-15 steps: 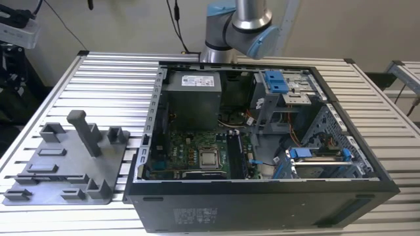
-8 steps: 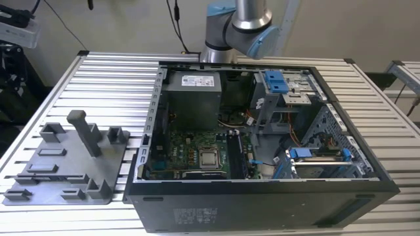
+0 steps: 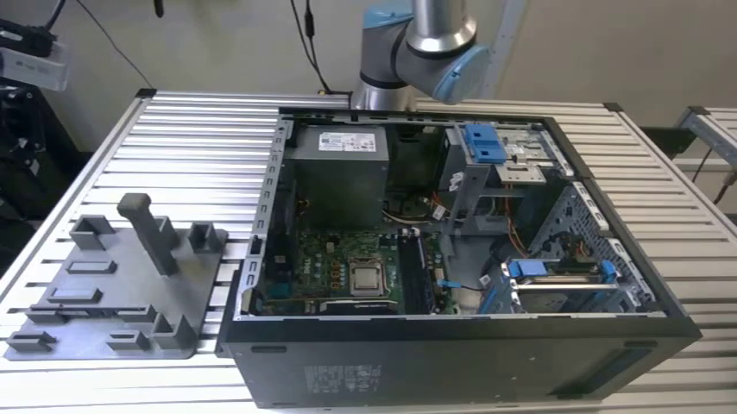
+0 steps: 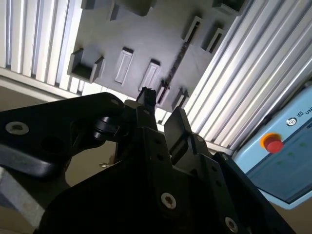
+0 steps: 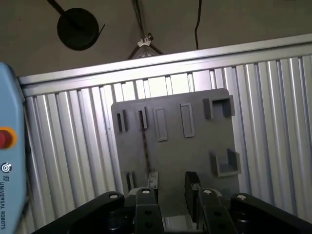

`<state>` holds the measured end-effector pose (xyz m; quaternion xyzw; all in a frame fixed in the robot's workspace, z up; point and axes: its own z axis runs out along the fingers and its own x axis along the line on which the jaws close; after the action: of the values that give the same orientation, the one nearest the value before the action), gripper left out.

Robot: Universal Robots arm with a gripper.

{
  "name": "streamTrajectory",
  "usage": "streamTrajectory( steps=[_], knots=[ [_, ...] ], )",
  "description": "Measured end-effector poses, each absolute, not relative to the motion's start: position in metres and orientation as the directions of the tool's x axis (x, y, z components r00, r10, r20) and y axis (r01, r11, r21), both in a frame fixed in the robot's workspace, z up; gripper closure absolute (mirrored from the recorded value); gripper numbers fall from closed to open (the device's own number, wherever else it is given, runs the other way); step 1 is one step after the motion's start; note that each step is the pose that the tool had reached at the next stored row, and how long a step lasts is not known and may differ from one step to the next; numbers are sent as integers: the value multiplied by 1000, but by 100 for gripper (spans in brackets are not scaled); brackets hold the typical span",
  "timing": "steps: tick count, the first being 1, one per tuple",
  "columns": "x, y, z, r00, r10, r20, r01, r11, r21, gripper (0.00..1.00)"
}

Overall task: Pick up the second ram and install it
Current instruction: 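Pick up the second ram and move it above second insertion slot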

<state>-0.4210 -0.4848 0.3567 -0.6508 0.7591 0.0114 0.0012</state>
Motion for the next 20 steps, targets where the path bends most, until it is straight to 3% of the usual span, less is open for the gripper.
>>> streamTrajectory(
  steps=[20],
  knots=[
    [-423,-490,345,-99,-995,-23,-995,98,10,64]
  ],
)
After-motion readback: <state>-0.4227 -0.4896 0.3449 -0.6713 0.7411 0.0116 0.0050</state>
